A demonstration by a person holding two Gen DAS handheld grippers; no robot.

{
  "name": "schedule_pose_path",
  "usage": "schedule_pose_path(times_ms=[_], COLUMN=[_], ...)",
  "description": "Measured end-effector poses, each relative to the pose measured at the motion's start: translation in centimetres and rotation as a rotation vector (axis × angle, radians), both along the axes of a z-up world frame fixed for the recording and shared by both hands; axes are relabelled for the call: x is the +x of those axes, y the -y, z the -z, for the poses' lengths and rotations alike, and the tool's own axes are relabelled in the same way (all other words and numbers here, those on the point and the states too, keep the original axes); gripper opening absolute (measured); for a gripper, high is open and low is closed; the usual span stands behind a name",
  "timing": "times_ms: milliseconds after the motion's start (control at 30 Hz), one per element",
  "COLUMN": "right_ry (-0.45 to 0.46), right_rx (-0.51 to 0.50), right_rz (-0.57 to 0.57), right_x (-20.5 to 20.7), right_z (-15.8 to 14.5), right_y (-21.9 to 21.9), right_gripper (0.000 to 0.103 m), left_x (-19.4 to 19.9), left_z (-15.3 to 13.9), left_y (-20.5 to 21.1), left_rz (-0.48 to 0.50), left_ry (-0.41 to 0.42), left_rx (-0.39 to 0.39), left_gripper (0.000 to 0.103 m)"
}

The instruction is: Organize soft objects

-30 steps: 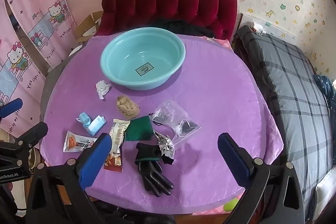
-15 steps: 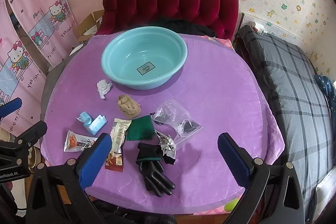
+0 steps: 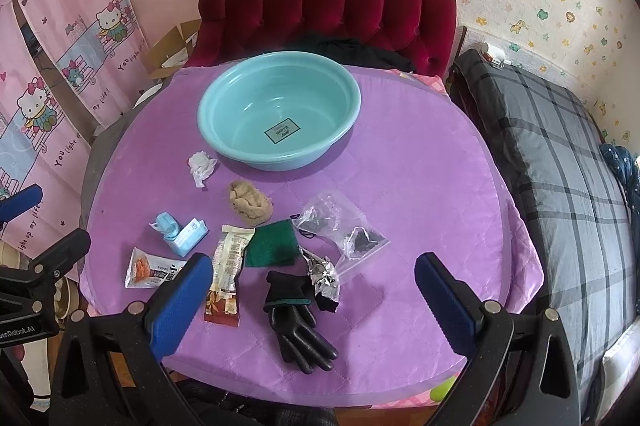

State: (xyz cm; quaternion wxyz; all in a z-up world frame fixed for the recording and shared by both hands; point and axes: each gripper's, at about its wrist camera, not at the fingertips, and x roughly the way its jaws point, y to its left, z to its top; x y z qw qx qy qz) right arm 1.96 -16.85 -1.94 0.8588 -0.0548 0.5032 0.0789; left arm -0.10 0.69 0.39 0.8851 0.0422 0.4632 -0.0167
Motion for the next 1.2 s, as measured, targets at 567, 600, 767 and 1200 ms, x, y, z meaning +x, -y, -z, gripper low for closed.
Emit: schedule_pose_path(times_ms=[567,600,767,1200], right_ry=[0.007,0.006,0.009,0.028], right_rx=[0.004,0.005,0.005,0.010], right_rz=[0.015,0.016,0.015,0.005], right_x=[-0.3,-0.3,-0.3,-1.3], right_z=[-0.2,-0.2,-0.3,-0.8], right_y=[0.4,0.4,0.5,0.6], right_gripper=[0.103,0.103,0.103,0.103], left_x=[0.2,0.2,0.0,-0.9], left_z=[-0.3,-0.3,-0.3,-0.5], left_y=[0.2,0.3,0.3,0.9], left_rz=[0.011,0.012,0.010,0.010], left_ry=[-0.004,-0.004,0.003,0.020], left_rx=[0.001,0.002,0.004,0.017], left_gripper=[0.103,0.103,0.103,0.103])
